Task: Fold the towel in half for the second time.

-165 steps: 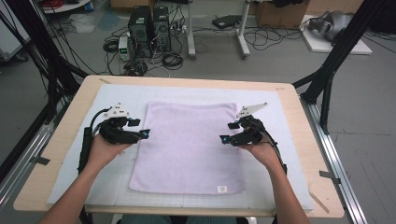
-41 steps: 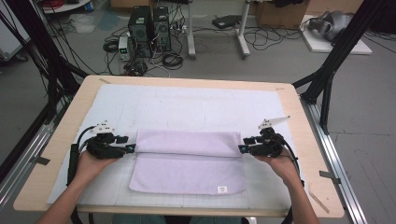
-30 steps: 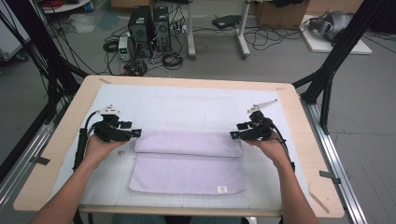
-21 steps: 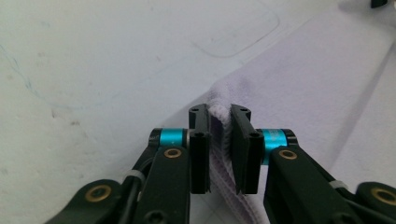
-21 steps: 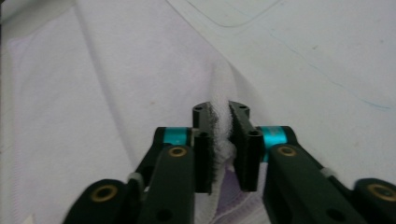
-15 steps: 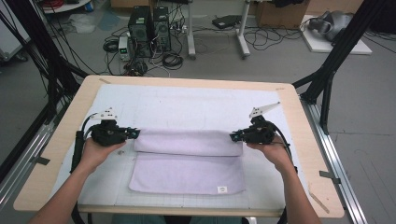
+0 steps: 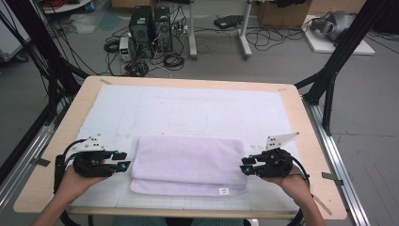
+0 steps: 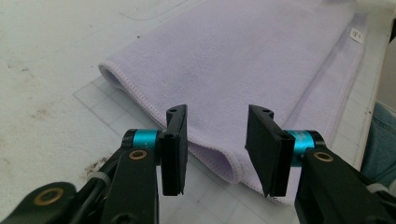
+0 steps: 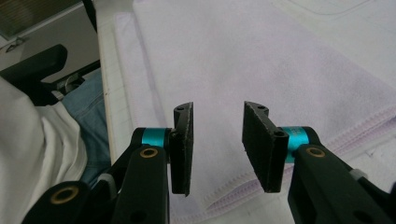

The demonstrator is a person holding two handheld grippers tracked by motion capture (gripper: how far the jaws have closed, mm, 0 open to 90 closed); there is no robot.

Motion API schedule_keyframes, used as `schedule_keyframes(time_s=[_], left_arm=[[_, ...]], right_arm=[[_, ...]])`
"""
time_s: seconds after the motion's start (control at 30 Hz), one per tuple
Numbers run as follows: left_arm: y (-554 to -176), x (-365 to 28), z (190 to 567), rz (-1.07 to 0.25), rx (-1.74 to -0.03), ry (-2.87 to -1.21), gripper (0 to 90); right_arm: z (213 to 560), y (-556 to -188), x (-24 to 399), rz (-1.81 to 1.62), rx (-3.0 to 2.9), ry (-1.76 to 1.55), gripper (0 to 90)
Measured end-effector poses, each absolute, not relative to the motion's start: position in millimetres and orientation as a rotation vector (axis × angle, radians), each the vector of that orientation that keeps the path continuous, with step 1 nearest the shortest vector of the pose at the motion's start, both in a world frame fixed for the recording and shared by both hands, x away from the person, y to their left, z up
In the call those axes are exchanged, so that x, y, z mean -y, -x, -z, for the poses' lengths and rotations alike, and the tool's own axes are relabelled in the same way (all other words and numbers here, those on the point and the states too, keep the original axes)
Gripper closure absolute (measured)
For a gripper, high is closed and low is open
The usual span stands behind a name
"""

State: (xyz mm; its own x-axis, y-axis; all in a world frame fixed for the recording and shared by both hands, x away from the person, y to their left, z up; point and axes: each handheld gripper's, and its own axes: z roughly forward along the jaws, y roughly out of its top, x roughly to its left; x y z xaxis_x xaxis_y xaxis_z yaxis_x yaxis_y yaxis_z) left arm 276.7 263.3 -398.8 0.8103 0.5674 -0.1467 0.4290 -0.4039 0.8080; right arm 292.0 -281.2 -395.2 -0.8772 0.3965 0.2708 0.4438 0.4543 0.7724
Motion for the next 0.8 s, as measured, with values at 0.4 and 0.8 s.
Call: schedule_keyframes(time_s=[0.4,0.8], left_arm=[[-272.7,-232.7,428.1,-0.18,-0.691,-2.176,69.9],[-259.9,-231.0,439.5,-0.248,-0.689,-2.174,62.5]], right_arm=[[419.4,-281.3,254.2,1.304,2.812,0.733,63.9],[438.9,-261.2,259.8,1.294,2.87,0.725,58.6]])
